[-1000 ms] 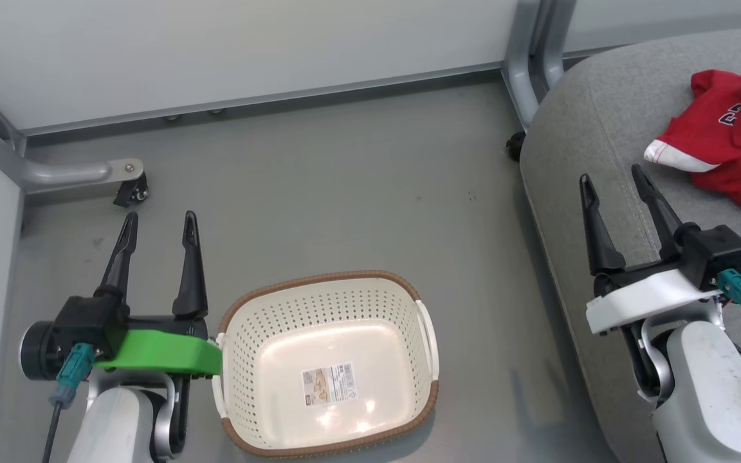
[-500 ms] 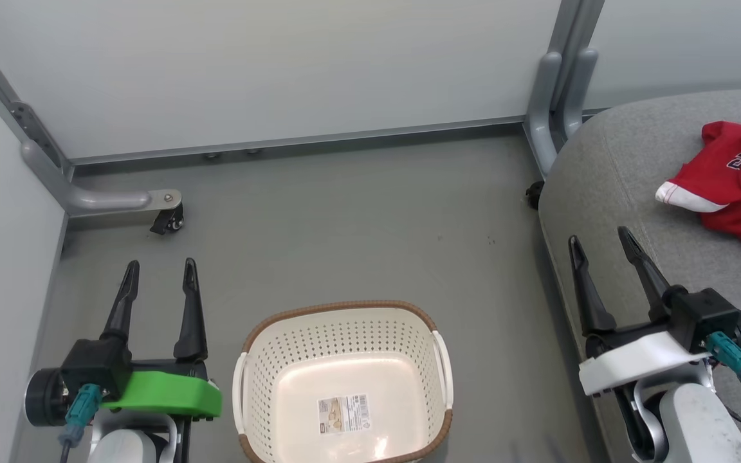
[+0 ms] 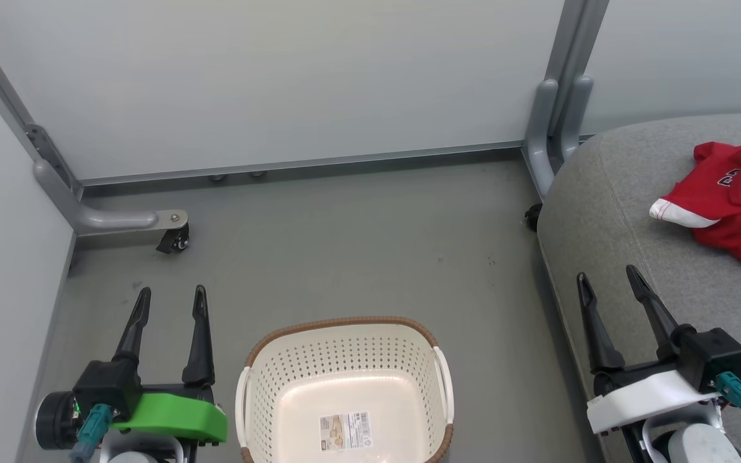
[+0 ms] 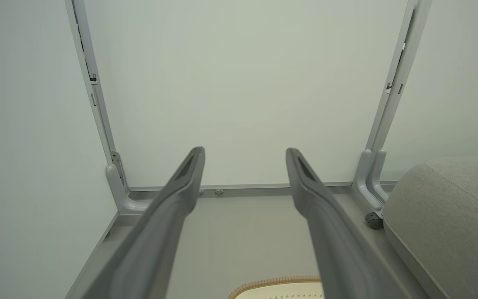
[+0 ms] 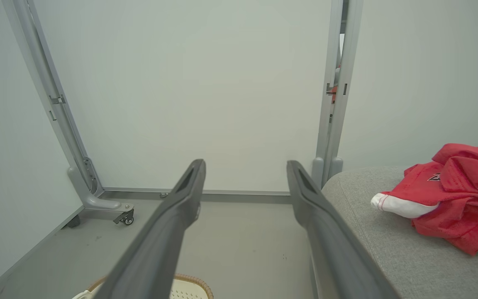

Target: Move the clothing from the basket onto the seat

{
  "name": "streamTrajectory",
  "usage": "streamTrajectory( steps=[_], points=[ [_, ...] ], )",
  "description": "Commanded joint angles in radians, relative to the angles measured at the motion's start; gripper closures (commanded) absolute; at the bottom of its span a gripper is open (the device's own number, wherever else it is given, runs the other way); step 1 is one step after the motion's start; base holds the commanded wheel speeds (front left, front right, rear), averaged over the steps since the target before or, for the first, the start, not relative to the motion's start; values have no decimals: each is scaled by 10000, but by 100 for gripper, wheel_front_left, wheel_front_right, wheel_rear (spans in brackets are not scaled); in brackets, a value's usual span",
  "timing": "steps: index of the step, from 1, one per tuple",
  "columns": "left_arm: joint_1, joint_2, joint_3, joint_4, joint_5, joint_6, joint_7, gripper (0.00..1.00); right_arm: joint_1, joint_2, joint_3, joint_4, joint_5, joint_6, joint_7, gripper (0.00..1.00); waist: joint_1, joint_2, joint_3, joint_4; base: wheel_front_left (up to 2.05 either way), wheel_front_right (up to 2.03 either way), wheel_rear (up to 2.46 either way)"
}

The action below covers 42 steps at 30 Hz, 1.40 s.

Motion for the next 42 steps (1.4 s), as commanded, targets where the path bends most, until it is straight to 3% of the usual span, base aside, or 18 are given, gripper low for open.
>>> streamTrajectory(
  steps=[1, 19, 20, 24, 42],
  points=[
    [194, -24, 57, 28, 60, -57, -1, 0, 174, -16, -20, -67, 66, -11, -40, 0, 0, 67, -28, 17, 0, 0, 0],
    [107, -70, 183, 163, 348, -33, -2, 0, 242, -13, -48, 72, 164, -11, -40, 0, 0, 67, 26, 72, 0, 0, 0],
    [89, -42, 158, 160, 223, -54, 1, 100, 116, 10, -27, 52, 115, 0, 0, 100, 0, 0, 27, 72, 0, 0, 0],
    [154, -48, 140, 537, 147, -55, 14, 100, 230, 80, 10, 399, 135, 0, 21, 100, 0, 0, 27, 70, 0, 0, 0],
    [-87, -91, 554, 542, -3216, -144, 915, 100, -56, 30, -239, 721, 3550, -1, 872, 100, 0, 10, 32, -74, 0, 0, 0]
  ],
)
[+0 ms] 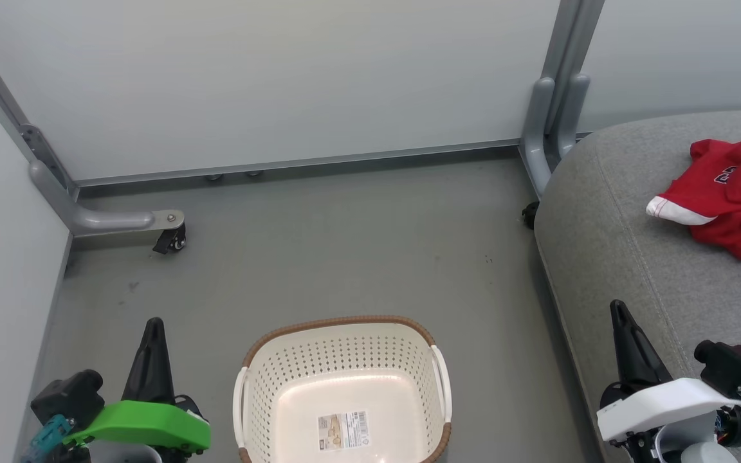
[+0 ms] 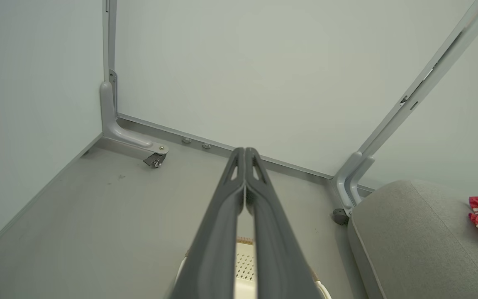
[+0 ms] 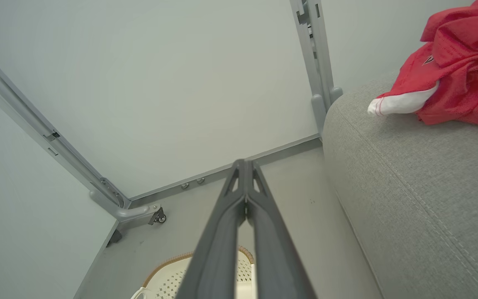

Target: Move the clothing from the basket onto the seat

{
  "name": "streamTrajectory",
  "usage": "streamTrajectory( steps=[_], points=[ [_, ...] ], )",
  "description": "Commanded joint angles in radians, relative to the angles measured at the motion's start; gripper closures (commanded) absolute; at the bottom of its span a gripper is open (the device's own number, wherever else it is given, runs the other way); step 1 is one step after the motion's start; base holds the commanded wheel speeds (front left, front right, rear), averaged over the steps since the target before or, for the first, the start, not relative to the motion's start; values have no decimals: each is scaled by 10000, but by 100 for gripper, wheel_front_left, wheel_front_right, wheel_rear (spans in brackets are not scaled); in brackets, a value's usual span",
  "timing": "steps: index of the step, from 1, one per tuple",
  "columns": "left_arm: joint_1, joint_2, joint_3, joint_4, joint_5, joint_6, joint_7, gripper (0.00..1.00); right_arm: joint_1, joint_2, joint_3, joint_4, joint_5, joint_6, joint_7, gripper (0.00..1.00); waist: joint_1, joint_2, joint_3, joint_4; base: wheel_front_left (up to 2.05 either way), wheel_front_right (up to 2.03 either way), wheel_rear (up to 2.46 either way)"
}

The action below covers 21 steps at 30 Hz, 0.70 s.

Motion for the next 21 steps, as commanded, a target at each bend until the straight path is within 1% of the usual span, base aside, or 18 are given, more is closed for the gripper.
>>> streamTrajectory(
  steps=[1, 11, 21],
  points=[
    [-283, 11, 86, -184, -416, -43, 76, 100, -316, -70, -65, -92, 425, -2, 84, 100, 0, 10, 0, -11, 0, 0, 0],
    [-363, -9, 257, -266, -2019, -41, 474, 100, -440, -97, -180, 58, 2034, -2, 485, 100, 0, 16, 4, -93, 0, 0, 0],
    [-431, -26, 406, -315, -3378, -51, 826, 100, -553, -120, -274, 189, 3413, -3, 829, 100, 0, 21, 8, -170, 0, 0, 0]
  ],
)
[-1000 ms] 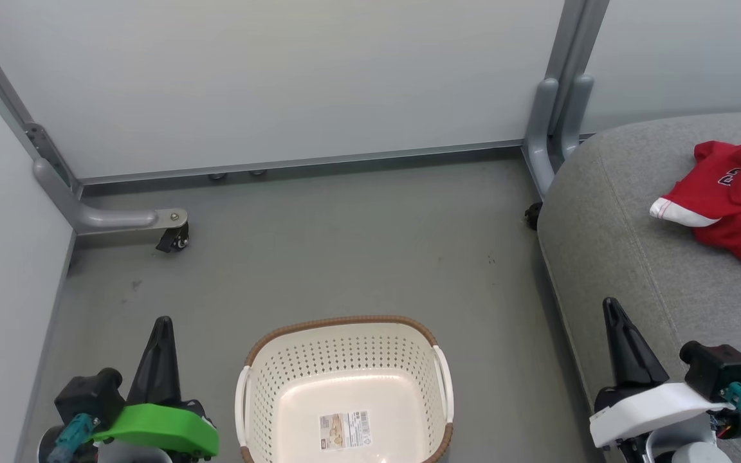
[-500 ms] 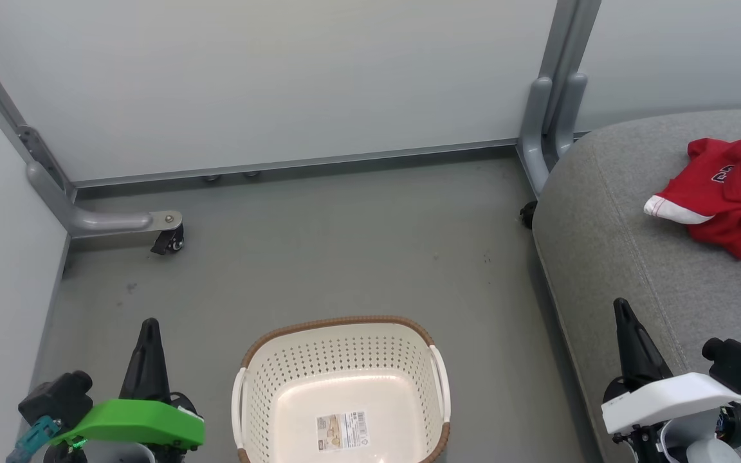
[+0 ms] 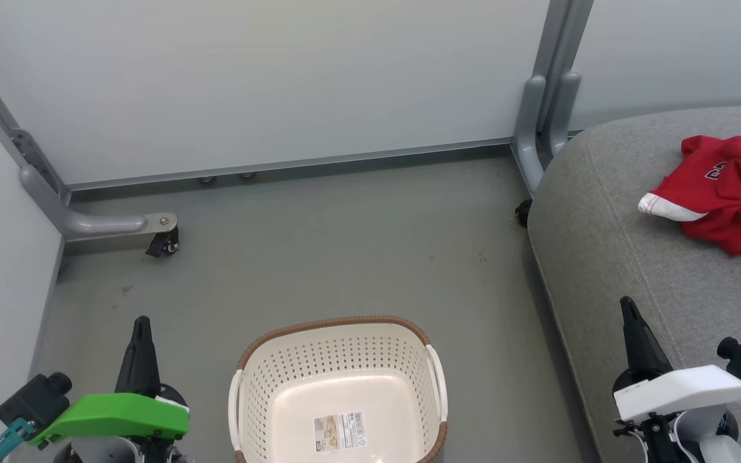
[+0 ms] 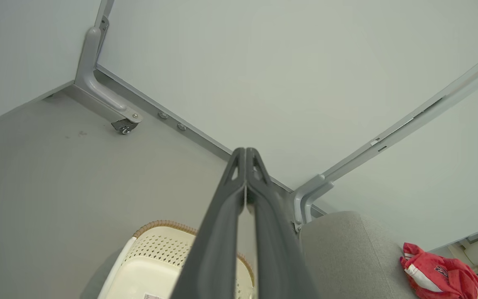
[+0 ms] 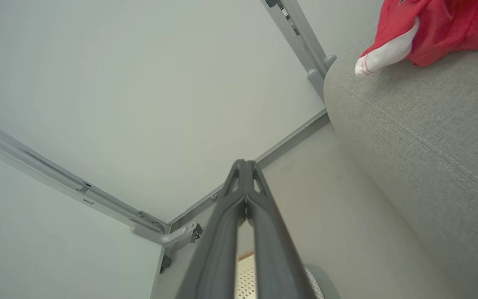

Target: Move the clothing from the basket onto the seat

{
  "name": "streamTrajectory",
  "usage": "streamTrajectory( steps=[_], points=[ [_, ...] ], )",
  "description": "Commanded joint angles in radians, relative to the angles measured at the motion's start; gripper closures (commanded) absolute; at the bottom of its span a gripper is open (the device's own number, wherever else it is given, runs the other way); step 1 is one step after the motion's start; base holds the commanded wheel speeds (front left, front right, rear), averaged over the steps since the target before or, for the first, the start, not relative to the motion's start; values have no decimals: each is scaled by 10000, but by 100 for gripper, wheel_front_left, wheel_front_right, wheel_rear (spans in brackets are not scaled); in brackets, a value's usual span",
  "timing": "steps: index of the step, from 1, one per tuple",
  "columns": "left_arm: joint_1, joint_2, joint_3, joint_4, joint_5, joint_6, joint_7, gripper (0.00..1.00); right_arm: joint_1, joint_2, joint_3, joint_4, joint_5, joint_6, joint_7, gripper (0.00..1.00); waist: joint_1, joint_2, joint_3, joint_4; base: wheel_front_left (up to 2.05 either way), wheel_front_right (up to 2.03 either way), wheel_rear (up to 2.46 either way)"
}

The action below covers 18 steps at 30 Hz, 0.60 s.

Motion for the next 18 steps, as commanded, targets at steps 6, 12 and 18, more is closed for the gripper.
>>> streamTrajectory(
  steps=[6, 12, 18],
  points=[
    [-356, 13, 148, -168, -974, -57, 252, 100, -308, -90, -100, -2, 1006, -4, 249, 100, 0, 23, 2, -52, 0, 0, 0],
    [-392, 5, 235, -185, -1709, -66, 441, 100, -378, -105, -149, 65, 1745, -4, 429, 100, 0, 26, 4, -99, 0, 0, 0],
    [-435, -5, 314, -201, -2395, -77, 615, 100, -426, -118, -194, 137, 2438, -5, 601, 100, 0, 29, 6, -147, 0, 0, 0]
  ],
)
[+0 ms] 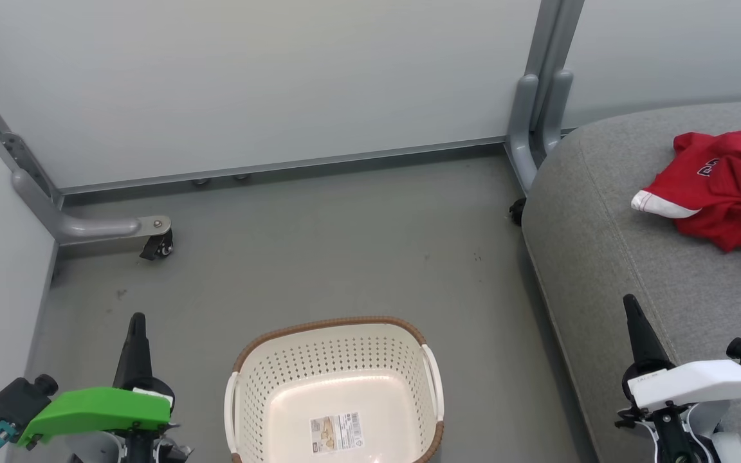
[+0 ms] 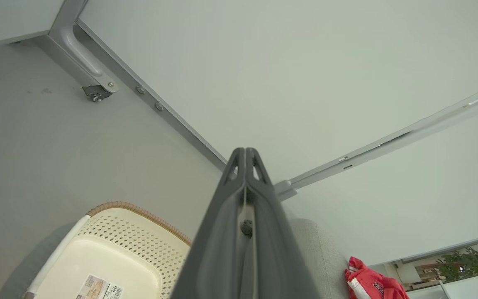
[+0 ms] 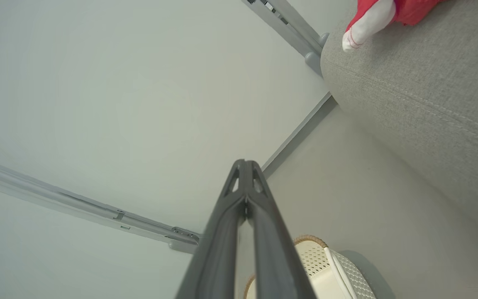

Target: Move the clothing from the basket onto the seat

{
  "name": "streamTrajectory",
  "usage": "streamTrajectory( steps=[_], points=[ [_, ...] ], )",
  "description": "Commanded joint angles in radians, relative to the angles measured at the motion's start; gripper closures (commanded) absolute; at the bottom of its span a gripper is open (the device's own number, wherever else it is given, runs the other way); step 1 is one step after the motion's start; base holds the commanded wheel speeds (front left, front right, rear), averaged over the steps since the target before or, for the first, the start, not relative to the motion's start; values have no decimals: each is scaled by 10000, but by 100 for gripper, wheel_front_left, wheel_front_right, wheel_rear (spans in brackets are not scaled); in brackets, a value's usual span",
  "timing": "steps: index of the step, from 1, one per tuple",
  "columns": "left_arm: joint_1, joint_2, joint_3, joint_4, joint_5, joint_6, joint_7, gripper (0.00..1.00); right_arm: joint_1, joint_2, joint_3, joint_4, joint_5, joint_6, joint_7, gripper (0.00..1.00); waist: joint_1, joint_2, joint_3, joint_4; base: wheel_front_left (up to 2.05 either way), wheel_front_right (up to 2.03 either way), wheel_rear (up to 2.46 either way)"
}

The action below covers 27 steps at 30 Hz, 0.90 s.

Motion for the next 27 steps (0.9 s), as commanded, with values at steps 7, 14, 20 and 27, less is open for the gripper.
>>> streamTrajectory(
  steps=[7, 14, 20, 27],
  points=[
    [-338, 10, 151, -146, -975, -70, 230, 100, -272, -97, -96, 22, 964, -5, 235, 100, 0, 33, 2, -60, 0, 0, 0],
    [-381, -2, 247, -160, -1769, -81, 447, 100, -349, -111, -146, 100, 1784, -6, 438, 100, 0, 38, 5, -123, 0, 0, 0],
    [-415, -11, 317, -168, -2342, -92, 595, 100, -391, -126, -179, 157, 2361, -6, 583, 100, 0, 41, 7, -171, 0, 0, 0],
    [-446, -18, 389, -180, -2971, -91, 762, 100, -422, -143, -217, 220, 3010, -7, 731, 100, 0, 44, 9, -227, 0, 0, 0]
  ],
)
